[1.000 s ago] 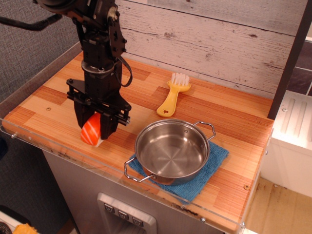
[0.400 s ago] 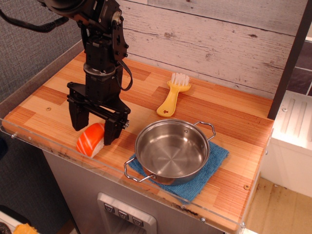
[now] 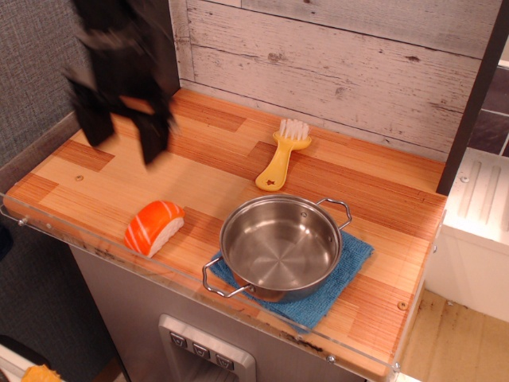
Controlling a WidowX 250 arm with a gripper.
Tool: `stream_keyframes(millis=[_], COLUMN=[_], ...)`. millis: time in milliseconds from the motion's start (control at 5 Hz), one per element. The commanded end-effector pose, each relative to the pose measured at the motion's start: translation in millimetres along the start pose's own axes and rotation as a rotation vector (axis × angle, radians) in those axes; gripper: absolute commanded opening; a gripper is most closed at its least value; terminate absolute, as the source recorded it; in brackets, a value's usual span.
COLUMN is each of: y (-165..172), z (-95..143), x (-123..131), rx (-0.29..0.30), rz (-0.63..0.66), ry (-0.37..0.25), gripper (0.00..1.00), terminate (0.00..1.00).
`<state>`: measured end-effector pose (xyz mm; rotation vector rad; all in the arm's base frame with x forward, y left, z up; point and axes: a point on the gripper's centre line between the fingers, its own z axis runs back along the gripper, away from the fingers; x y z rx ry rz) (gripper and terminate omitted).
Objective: Slide the sushi forward next to the silver pan.
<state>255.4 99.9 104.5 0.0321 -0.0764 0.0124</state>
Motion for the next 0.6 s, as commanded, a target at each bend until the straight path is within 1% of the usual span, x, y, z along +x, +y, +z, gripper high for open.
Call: stream_keyframes(millis=[0,200,400], y=[38.0,38.0,38.0], z=[50.2,50.2,50.2], x=[10.1,10.1,10.1], rx=[-0.07,-0.07,-0.07], rz=[0.001,0.001,0.001], ry=[-0.041,-0.041,-0.041], gripper=[1.0,1.0,1.0], terminate=[0.0,0.0,1.0])
